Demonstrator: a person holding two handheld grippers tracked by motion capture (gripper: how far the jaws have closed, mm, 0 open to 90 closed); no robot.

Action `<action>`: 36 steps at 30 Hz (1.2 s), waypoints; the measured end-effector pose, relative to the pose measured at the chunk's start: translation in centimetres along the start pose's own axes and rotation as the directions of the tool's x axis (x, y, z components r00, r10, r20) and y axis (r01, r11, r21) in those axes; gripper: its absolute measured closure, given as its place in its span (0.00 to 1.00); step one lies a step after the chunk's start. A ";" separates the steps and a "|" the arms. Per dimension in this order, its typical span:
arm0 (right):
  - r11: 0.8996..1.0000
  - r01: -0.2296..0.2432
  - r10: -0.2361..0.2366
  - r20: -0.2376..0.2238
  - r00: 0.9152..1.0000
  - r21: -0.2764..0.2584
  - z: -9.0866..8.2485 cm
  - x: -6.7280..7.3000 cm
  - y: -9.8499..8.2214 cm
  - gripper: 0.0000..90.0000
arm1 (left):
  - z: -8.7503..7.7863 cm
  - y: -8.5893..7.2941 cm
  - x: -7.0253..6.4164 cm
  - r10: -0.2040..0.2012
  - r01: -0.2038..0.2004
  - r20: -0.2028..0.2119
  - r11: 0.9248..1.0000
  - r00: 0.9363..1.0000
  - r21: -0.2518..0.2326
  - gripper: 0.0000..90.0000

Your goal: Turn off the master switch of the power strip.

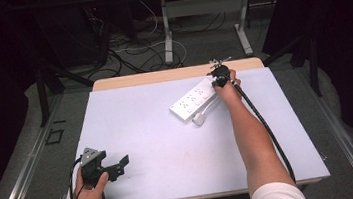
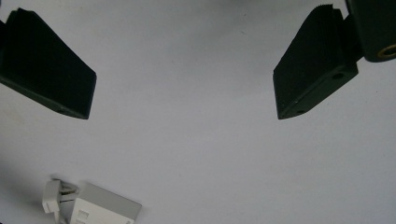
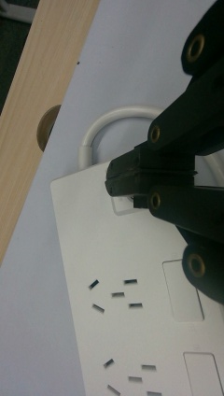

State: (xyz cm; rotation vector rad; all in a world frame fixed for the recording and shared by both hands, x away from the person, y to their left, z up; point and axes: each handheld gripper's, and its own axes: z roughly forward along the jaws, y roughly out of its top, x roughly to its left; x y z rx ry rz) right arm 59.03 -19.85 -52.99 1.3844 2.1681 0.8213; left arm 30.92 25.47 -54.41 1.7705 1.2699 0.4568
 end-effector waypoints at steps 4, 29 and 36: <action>1.000 -0.004 0.004 0.007 1.000 -0.007 0.0 0.0 -0.1 1.00 | 0.0 0.0 0.0 0.008 -0.008 -0.001 1.000 1.000 0.004 0.07; 0.998 0.016 -0.019 -0.051 0.999 -0.055 -2.0 1.9 0.6 0.90 | 0.4 0.1 -0.5 0.029 -0.029 0.001 1.000 1.000 0.008 0.07; 0.994 0.070 -0.075 -0.061 0.995 -0.081 -2.8 2.6 0.8 0.77 | 0.3 0.1 -0.6 0.033 -0.033 -0.008 0.999 0.999 0.011 0.07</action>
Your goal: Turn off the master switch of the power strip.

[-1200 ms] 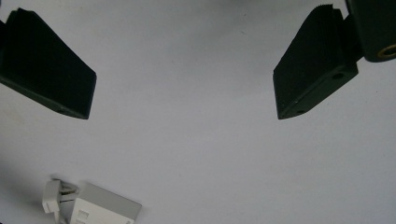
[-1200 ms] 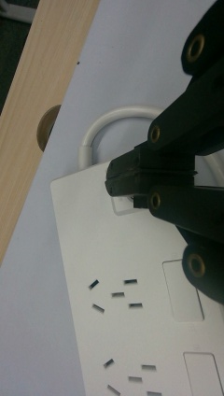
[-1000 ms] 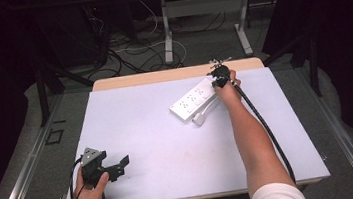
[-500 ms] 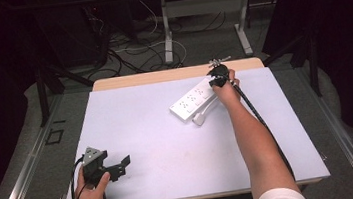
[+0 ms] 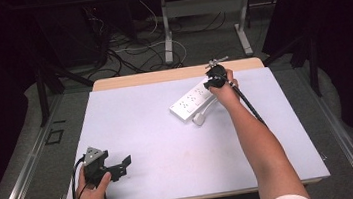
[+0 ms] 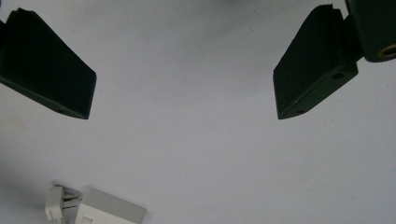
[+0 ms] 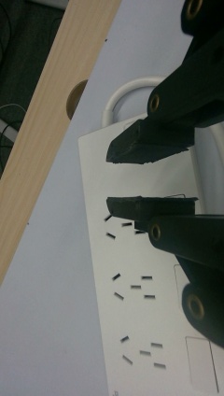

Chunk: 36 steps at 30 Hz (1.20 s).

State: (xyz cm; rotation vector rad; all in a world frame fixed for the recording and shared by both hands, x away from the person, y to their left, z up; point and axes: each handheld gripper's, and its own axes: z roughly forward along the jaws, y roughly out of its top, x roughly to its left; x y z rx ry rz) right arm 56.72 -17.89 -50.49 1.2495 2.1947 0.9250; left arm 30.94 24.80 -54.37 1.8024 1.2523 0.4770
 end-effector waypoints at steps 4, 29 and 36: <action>1.000 0.021 -0.022 0.008 1.000 0.015 -0.4 0.4 0.1 0.67 | 0.0 0.0 -0.1 0.003 -0.003 -0.001 1.000 1.000 -0.002 0.07; 0.997 -0.041 0.042 0.009 0.999 -0.059 -5.1 0.3 -1.0 0.23 | -0.1 0.1 -0.4 0.032 -0.032 0.005 0.999 0.999 0.002 0.07; 0.998 -0.039 0.039 -0.004 0.999 -0.052 -6.6 0.5 -0.9 0.19 | 0.2 0.1 -0.5 0.053 -0.053 0.010 0.998 0.999 0.014 0.07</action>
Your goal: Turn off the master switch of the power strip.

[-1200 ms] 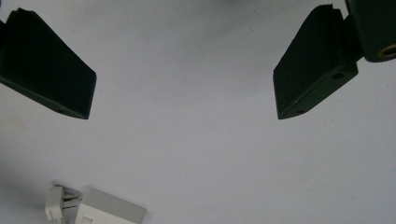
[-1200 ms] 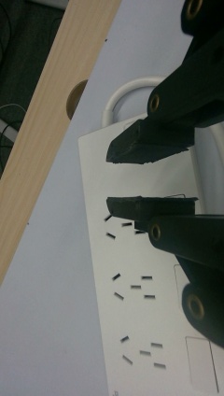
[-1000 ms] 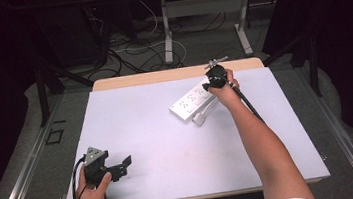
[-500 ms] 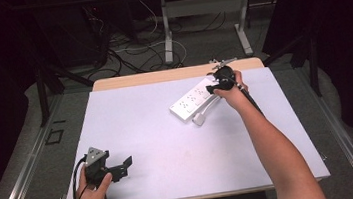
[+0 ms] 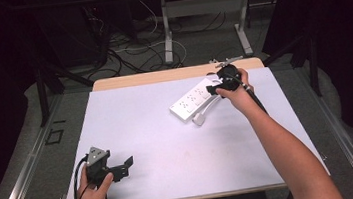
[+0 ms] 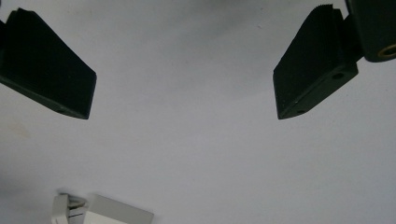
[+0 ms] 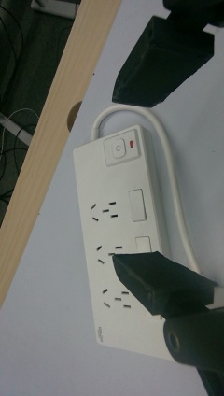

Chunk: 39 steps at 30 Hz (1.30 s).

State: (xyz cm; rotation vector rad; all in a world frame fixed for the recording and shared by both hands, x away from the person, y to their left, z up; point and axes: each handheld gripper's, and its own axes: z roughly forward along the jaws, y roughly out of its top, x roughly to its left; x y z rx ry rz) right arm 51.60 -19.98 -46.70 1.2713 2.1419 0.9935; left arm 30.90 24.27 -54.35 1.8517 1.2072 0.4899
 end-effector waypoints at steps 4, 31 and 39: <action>1.000 -0.008 0.008 -0.001 1.000 -0.001 -1.0 0.3 0.0 0.17 | 0.0 0.0 0.0 0.002 -0.002 0.004 1.000 1.000 0.001 0.07; 0.996 0.084 -0.086 -0.069 0.994 -0.037 -7.0 3.1 -3.2 0.00 | 0.2 0.0 -0.3 -0.005 0.005 0.011 1.000 1.000 0.005 0.07; 0.993 0.106 -0.111 -0.099 0.989 -0.054 -8.6 4.1 -4.5 0.00 | 0.2 0.0 -0.4 -0.005 0.005 0.007 1.000 1.000 -0.002 0.07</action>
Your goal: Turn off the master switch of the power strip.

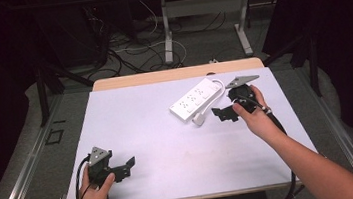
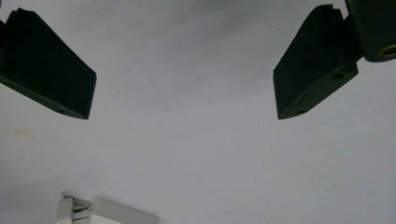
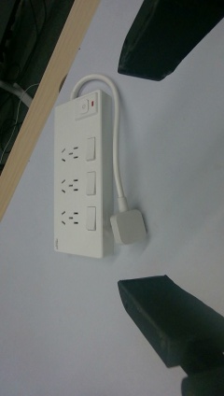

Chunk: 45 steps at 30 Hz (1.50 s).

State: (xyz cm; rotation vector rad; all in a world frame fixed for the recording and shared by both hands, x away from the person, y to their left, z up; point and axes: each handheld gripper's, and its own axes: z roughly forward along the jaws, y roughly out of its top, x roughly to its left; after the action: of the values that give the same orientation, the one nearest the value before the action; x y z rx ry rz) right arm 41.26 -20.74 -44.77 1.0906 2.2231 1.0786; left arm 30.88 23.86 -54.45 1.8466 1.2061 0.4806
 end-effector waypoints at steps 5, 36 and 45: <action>1.000 0.015 -0.015 -0.023 1.000 -0.005 -0.7 0.6 -1.2 0.00 | 0.0 0.0 0.1 -0.005 0.005 -0.001 1.000 1.000 0.000 0.07; 1.000 0.014 -0.014 -0.048 0.999 -0.004 -4.3 1.2 -9.0 0.01 | -0.1 0.0 0.0 -0.004 0.004 0.000 1.000 1.000 0.004 0.07; 1.000 -0.010 0.010 0.007 1.000 0.000 -5.2 -0.2 -11.7 0.01 | -0.1 0.0 -0.1 -0.001 0.001 -0.001 1.000 1.000 0.006 0.07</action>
State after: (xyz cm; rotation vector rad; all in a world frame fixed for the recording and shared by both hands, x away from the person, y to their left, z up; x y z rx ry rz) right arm 32.57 -27.75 -50.99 1.1043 2.2150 1.0773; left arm 30.79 23.78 -54.40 1.8511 1.2103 0.4772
